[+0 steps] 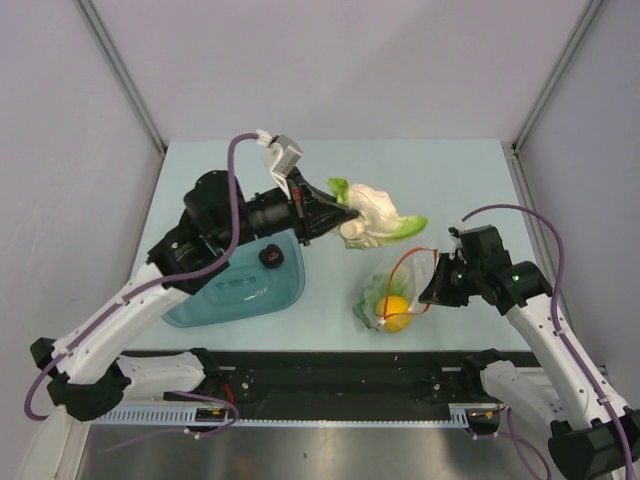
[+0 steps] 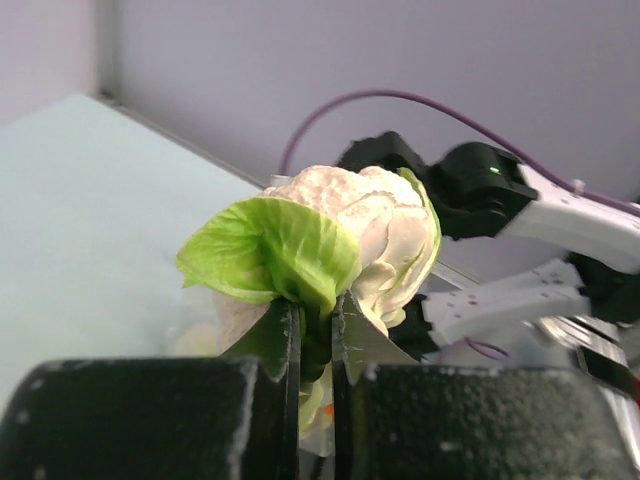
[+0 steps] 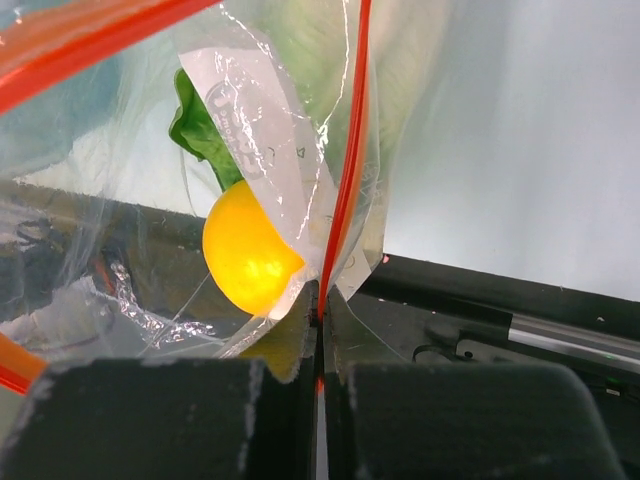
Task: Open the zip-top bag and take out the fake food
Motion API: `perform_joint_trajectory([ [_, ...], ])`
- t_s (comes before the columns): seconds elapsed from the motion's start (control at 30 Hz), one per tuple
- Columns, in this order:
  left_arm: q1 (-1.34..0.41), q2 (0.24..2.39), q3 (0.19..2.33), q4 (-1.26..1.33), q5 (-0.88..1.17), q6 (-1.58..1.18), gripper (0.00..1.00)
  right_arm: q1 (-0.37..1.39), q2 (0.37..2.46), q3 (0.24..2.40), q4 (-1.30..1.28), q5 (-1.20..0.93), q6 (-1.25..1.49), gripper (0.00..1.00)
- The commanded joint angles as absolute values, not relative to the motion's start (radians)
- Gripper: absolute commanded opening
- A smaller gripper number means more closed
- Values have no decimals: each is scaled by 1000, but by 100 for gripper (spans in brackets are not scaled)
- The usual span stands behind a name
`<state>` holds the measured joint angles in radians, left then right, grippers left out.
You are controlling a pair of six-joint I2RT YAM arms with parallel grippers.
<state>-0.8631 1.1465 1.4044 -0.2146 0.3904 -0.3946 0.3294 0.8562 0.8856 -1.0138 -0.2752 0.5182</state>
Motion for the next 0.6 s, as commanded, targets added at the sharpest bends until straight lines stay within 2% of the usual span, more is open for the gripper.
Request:
perform_joint_trajectory([
  [0.0, -839, 1039, 1470, -330, 27, -258, 0, 324, 865, 887, -979, -295, 492, 0],
  [0.1, -831, 1016, 1485, -454, -185, -218, 0, 324, 873, 888, -974, -299, 486, 0],
  [0.13, -828, 1005, 1480, -481, -315, -192, 0, 322, 877, 890, -973, -301, 486, 0],
  [0.3, -782, 999, 1428, -615, -550, -140, 0, 324, 900, 891, -960, -316, 474, 0],
  [0.43, -677, 1022, 1341, -672, -555, -176, 0, 321, 916, 891, -953, -325, 468, 0],
  [0.57, -499, 1106, 1292, -765, -459, -303, 0, 319, 925, 888, -946, -334, 465, 0],
])
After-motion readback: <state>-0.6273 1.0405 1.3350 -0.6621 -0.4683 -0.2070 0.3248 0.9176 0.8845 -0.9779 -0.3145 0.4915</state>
